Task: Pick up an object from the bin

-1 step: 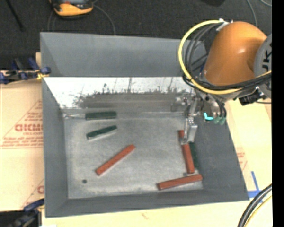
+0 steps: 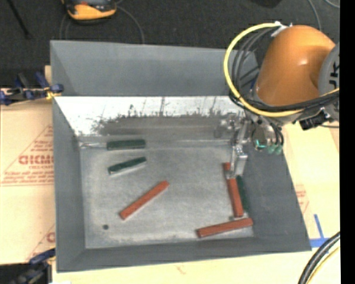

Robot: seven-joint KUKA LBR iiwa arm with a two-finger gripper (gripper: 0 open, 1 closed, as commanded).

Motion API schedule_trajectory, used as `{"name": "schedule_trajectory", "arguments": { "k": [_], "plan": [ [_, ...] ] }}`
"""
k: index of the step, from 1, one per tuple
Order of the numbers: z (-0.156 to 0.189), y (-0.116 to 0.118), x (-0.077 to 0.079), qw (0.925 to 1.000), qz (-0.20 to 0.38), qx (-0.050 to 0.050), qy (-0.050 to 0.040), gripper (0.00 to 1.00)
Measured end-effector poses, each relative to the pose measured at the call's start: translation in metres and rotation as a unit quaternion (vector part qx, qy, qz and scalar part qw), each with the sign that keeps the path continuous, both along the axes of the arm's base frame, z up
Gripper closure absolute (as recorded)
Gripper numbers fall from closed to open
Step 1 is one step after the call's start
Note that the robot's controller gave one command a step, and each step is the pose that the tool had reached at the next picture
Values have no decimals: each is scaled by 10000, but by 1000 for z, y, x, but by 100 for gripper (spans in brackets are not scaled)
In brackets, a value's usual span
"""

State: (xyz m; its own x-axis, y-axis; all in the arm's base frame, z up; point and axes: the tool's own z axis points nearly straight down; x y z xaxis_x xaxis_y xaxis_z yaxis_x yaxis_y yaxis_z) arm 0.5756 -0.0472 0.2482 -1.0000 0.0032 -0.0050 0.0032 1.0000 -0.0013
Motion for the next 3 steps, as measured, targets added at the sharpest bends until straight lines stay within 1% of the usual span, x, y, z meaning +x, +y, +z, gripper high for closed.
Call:
{"name": "schedule_trajectory", "arguments": {
  "k": [1,2,3],
  "plan": [
    [-18,33,-6,9995,323,-9,-8,0],
    [-69,84,-20,9975,708,0,-25,0],
    [-137,86,-2,9962,868,13,-18,0]
  ]
}}
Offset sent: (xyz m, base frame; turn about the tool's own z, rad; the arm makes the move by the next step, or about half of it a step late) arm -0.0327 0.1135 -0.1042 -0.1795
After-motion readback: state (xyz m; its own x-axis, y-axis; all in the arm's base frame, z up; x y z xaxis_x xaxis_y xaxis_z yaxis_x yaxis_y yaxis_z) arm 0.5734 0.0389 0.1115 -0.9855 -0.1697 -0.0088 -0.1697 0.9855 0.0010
